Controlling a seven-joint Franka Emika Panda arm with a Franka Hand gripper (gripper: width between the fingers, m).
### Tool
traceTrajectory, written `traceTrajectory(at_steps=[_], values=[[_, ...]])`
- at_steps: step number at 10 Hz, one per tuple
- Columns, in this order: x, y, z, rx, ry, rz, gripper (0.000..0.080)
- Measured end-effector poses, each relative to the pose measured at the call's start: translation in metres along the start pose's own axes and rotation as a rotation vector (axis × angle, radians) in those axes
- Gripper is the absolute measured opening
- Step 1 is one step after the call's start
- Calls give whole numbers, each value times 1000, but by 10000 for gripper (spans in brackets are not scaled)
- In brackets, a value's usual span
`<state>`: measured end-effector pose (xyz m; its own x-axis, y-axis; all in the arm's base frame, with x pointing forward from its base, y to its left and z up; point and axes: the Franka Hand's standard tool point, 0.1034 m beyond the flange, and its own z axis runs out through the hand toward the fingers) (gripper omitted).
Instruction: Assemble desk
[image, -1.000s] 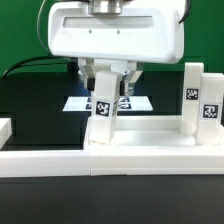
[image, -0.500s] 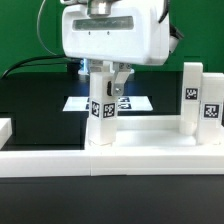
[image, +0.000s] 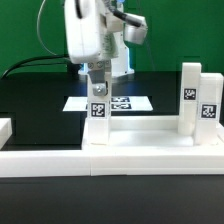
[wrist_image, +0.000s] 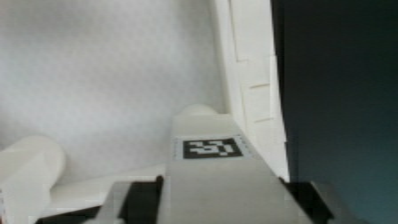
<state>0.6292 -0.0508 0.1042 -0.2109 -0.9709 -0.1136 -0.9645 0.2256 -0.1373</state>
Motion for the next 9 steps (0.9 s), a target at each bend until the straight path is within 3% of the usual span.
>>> traceTrajectory(at_steps=[1,2,3,5,9], values=[[0,0,0,1,1,-17,359],[1,-1,0,4,9,-96,498],[1,-1,0,16,39,-341,617],[2,8,2,13,45,-640,639],[8,9,2,4,65,-857,649]])
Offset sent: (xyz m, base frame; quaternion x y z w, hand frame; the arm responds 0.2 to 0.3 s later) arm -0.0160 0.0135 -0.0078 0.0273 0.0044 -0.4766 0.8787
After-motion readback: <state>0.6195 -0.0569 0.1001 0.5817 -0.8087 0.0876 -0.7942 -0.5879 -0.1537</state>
